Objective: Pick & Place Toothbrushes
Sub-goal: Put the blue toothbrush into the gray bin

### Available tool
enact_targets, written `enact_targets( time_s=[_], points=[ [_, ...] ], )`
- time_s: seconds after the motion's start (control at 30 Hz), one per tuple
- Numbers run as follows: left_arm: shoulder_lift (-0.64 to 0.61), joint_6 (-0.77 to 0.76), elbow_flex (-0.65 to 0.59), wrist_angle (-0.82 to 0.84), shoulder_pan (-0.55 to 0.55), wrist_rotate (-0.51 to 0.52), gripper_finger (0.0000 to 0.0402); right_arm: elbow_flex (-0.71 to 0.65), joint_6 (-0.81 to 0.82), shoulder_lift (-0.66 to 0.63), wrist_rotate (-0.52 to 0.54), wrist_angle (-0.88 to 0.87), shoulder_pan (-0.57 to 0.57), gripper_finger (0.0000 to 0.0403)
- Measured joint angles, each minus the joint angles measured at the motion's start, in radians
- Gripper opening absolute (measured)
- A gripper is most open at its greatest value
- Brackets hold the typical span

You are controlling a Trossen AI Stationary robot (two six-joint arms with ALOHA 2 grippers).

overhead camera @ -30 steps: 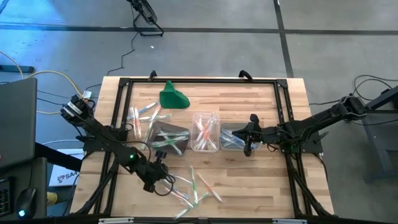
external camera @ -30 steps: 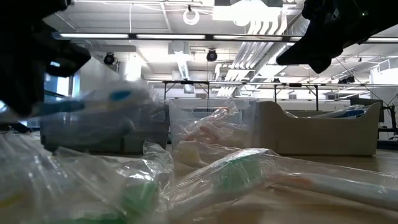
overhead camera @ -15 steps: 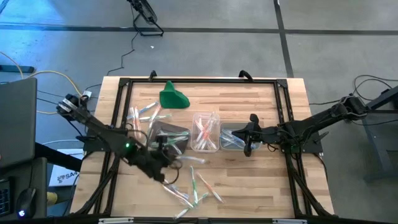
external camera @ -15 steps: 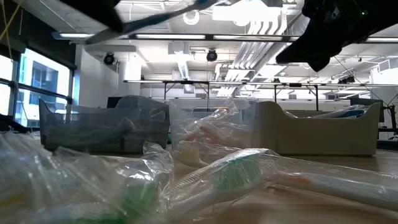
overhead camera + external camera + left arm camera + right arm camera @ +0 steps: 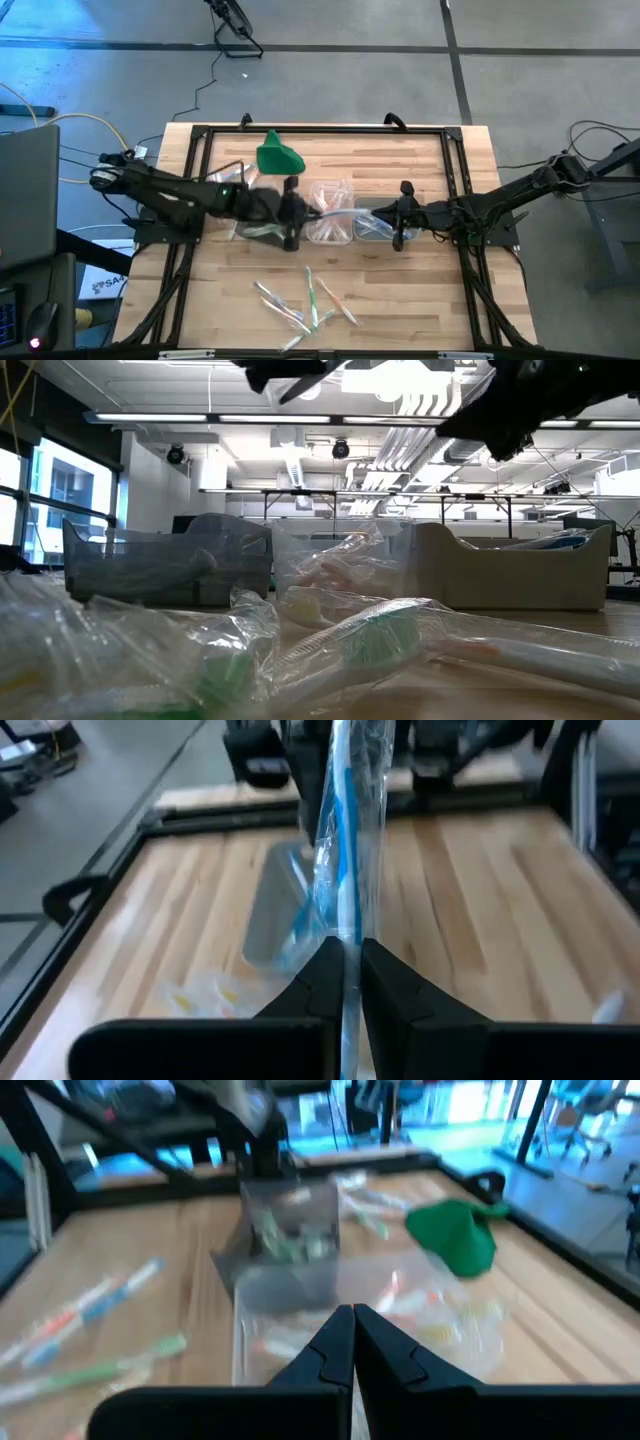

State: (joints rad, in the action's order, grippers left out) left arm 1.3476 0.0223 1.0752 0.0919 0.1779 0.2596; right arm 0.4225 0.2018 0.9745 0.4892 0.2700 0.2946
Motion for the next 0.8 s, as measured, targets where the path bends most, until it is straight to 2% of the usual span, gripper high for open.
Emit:
enact_targets(
  time_s=[0.23,0.47,0.53,0.67,0.8],
  points=[
    [0.0,-0.004,0.0,-0.104,-0.091,-0.102,0.0014,0.0,-0.102,0.0,0.006,0.243,-0.001,0.0014],
    [0.0,-0.004,0.0,-0.112,-0.093,-0.12,0.0014,0.0,-0.126,0.005,0.0,0.371,-0.058,0.0107],
    [0.007,-0.007,0.0,-0.117,-0.093,-0.12,0.0014,0.0,-0.127,0.035,-0.039,0.411,-0.084,0.0133],
    [0.016,-0.034,-0.002,-0.12,-0.093,-0.12,0.0014,0.001,-0.133,0.133,-0.187,0.562,-0.126,0.0167],
    [0.032,-0.035,-0.004,-0.111,-0.093,-0.119,0.0014,0.001,-0.168,0.248,-0.241,0.7,-0.147,0.0184]
  ],
)
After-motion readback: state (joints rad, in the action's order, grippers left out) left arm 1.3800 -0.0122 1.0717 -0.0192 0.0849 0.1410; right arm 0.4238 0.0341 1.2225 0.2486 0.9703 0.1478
